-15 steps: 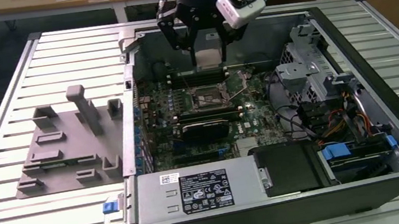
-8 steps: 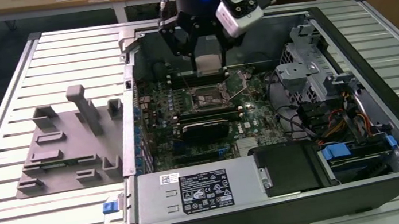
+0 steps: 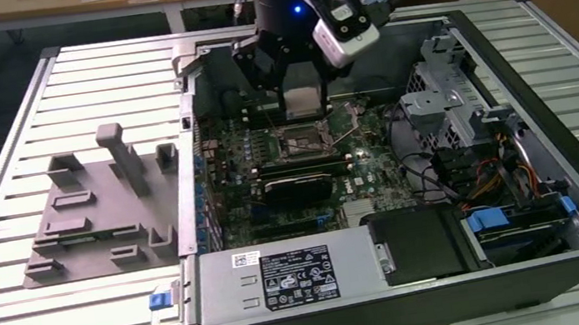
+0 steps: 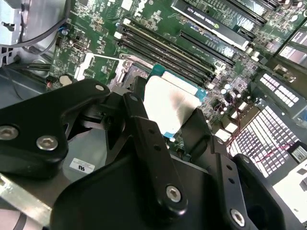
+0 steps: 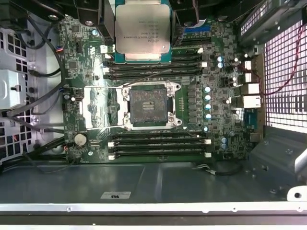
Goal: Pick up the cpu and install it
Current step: 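Pick up the cpu and move it towards the insertion slot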
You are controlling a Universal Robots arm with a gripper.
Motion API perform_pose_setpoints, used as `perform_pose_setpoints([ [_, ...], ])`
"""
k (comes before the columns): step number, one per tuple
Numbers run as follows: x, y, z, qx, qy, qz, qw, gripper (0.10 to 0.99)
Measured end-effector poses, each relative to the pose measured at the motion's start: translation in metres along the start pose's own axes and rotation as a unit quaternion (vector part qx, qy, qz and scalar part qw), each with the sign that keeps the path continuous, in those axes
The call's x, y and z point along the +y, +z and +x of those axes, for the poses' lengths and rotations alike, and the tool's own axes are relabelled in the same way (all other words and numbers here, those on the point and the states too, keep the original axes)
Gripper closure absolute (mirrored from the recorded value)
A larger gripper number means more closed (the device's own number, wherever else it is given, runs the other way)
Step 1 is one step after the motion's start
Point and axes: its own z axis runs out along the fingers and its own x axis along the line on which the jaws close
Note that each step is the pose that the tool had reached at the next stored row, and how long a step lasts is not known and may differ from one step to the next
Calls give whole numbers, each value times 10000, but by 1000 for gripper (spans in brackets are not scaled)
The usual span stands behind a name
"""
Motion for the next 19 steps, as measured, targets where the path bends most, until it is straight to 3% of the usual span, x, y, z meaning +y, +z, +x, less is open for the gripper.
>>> perform_pose_setpoints([
  [13, -1, 226, 16, 2, 0, 0, 10000, 541],
  [19, 43, 338, 26, 13, 1, 0, 10000, 541],
])
